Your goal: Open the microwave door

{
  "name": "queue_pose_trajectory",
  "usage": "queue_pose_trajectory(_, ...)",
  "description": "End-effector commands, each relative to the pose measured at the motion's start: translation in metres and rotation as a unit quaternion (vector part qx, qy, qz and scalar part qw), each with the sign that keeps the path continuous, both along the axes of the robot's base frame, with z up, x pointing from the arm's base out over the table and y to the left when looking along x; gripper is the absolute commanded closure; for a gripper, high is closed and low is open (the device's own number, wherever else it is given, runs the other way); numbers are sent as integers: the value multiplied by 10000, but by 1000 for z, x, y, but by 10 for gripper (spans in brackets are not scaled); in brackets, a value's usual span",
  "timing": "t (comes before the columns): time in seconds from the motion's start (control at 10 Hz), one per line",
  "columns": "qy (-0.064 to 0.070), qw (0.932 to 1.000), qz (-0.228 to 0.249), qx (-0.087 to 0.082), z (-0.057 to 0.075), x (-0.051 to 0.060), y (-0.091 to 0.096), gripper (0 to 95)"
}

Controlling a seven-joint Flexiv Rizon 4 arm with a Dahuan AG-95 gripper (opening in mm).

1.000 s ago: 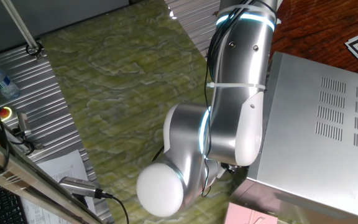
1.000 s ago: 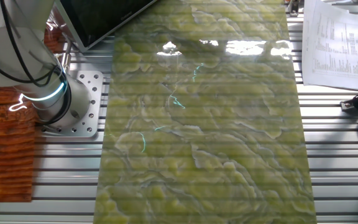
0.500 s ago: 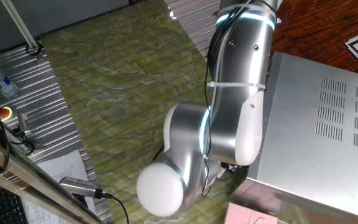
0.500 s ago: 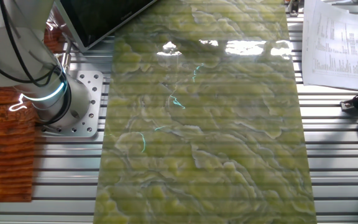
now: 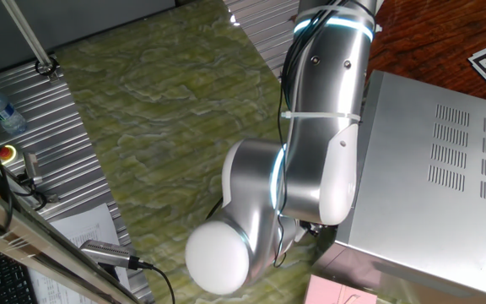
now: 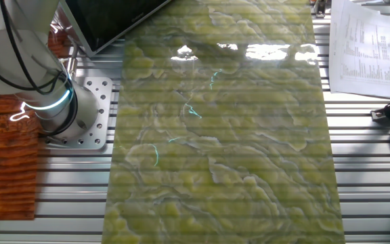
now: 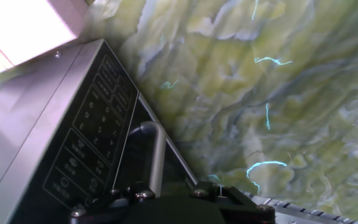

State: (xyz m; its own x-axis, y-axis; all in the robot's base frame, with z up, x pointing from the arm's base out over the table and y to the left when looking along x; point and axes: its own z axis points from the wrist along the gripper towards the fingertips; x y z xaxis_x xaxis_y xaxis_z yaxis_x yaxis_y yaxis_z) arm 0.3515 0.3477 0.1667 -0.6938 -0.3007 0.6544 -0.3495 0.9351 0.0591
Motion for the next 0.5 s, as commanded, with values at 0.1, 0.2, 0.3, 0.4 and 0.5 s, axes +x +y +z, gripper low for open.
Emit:
queue_pose_trajectory(0.1, -387, 9956, 843, -122, 11, 16, -12, 950)
queue_pose_trajectory(0.2, -370, 9955, 869, -63, 10, 14, -14, 950)
queue_pose_trajectory(0.3, -355, 9942, 1013, 83, 14, 15, -18, 950)
queue_pose_trajectory(0.4, -378, 9941, 998, 169, 16, 15, -17, 950)
queue_pose_trajectory(0.5, -451, 9938, 976, 292, 17, 15, -16, 950)
